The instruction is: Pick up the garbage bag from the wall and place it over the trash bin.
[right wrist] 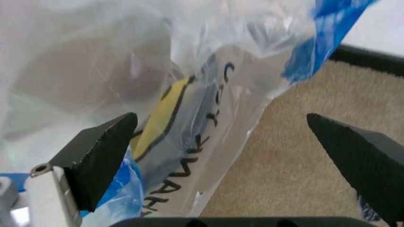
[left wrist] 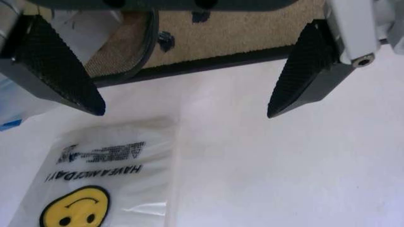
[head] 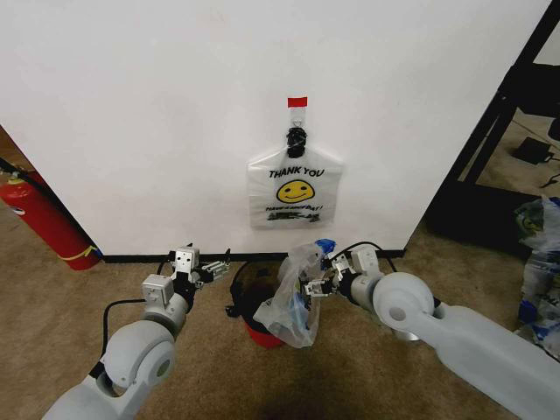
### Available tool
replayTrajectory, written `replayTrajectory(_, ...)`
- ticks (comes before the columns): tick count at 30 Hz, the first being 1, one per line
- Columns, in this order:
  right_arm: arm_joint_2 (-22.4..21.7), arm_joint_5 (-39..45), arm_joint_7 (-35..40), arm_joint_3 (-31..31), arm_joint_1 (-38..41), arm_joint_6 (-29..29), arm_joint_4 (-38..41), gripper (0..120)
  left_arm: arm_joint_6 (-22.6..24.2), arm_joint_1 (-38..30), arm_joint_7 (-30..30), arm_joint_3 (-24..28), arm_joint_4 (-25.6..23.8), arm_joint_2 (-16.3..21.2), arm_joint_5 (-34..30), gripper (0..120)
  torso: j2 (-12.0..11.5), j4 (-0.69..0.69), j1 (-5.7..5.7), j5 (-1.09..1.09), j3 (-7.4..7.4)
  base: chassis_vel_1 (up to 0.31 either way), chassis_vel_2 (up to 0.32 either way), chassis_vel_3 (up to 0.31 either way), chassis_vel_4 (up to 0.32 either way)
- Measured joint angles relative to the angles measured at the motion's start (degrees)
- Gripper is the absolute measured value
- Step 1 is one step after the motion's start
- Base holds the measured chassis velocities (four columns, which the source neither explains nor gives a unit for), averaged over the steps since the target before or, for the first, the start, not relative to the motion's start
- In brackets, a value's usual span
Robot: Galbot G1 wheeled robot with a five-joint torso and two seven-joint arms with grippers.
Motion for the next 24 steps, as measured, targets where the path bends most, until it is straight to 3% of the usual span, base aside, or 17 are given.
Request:
replayTrajectory(13,8.4,-1.3,2.5,1.8,-1.6,-0.5,-7.7,99,0.1,-1.5,-0.2,2.3,0.9,0.3,-0.3,100,0.0,0.02,0.00,0.00,0.00,0.000,0.000,0.000,0.000)
replayTrajectory(24,12.1,-1.7,3.6,1.6,-1.4,-1.3,-11.8,98,0.1,-1.5,-0.3,2.8,1.3,0.4,-0.4,100,0.0,0.01,0.00,0.01,0.00,0.000,0.000,0.000,0.000)
